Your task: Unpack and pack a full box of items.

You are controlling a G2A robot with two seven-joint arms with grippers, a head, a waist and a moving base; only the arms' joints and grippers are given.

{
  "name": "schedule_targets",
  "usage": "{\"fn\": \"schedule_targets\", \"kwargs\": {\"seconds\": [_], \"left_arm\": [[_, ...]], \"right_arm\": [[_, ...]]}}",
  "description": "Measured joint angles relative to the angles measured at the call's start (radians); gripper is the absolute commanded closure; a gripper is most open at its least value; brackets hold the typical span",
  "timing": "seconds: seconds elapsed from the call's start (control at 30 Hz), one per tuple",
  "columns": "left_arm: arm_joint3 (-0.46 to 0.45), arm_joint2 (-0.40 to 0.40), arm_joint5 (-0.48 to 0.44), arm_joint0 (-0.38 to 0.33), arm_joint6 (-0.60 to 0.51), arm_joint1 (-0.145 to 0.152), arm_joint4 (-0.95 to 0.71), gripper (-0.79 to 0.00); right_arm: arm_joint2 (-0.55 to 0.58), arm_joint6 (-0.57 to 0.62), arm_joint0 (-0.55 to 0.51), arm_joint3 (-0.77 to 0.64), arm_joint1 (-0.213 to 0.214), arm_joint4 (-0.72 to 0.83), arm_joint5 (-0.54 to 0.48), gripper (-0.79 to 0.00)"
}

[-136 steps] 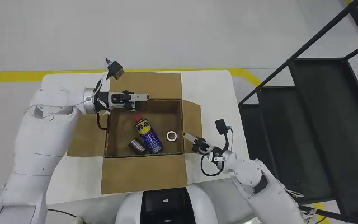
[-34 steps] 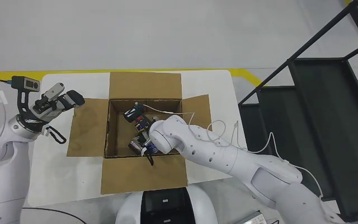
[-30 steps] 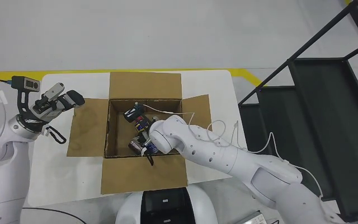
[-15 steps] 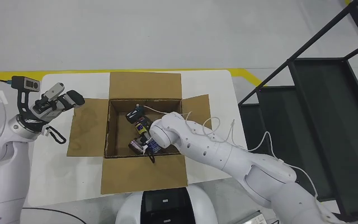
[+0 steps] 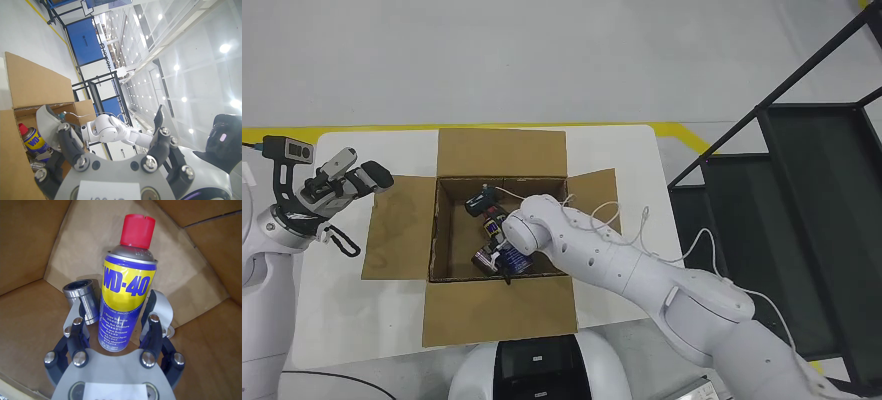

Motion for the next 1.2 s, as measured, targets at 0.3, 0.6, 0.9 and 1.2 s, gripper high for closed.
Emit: {"fn": "schedule_targets", "kwargs": {"seconds": [0.3,0.6,0.9,1.2], "left_arm": [[0.000,0.000,0.000,0.000,0.000,0.000,0.000,-0.785],[0.000,0.000,0.000,0.000,0.000,0.000,0.000,-0.785],[0.000,0.000,0.000,0.000,0.000,0.000,0.000,-0.785],[0.000,0.000,0.000,0.000,0.000,0.000,0.000,-0.785]], "right_arm": [[-0.006,0.010,0.011,0.077,-0.040,0.004,-0.002,-0.613],[0.003,0.000,0.012,0.131,-0.067,0.001,-0.012,-0.046],[0.022,0.002,0.000,0.120,-0.070,-0.042,0.011,0.000],[0.100,0.019,-0.089,-0.098,-0.001,-0.195,0.103,0.000]]}}
